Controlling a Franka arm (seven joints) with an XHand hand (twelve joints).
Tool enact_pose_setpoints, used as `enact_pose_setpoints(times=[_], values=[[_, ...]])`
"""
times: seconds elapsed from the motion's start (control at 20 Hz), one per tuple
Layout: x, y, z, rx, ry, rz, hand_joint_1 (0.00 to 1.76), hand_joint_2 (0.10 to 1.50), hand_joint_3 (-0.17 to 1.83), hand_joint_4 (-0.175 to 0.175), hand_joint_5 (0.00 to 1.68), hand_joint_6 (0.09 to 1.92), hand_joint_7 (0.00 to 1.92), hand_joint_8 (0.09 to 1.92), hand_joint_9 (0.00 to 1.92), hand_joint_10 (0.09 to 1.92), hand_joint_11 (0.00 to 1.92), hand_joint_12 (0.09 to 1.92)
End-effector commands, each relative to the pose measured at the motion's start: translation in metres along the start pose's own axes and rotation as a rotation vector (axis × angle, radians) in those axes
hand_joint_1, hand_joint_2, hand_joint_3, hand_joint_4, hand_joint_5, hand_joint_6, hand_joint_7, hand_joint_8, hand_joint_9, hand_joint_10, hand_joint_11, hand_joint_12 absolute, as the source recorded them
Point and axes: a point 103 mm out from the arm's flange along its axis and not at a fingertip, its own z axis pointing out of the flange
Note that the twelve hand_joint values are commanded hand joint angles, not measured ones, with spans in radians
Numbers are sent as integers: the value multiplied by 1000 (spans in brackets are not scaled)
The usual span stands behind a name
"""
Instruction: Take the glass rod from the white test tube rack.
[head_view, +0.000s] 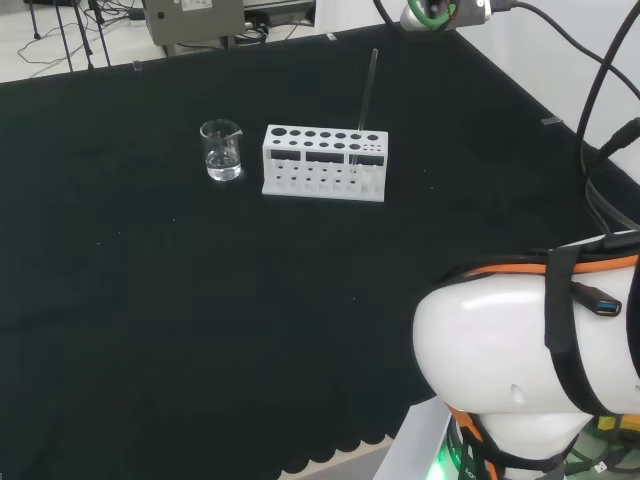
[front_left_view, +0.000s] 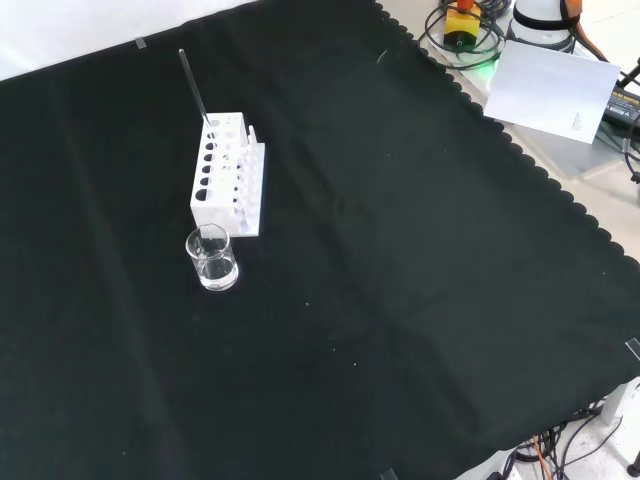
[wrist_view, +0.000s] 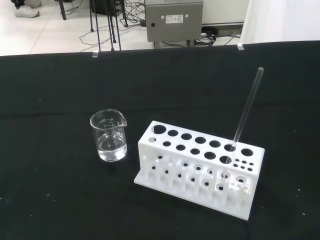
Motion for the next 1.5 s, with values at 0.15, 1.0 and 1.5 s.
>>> enact_pose_setpoints(times=[0.15,1.0,1.5], values=[[1,1,3,-1,-12,3,702,1169,-149,-142,117,114,50,700,546,87,126,1380],[-33,34,17,-23,46,11,685,1202,-175,-169,271,87,360,952,679,891,494,1367],[-68,82,18,-42,103,9,697,1218,-175,-175,429,129,543,1008,835,898,704,1289]])
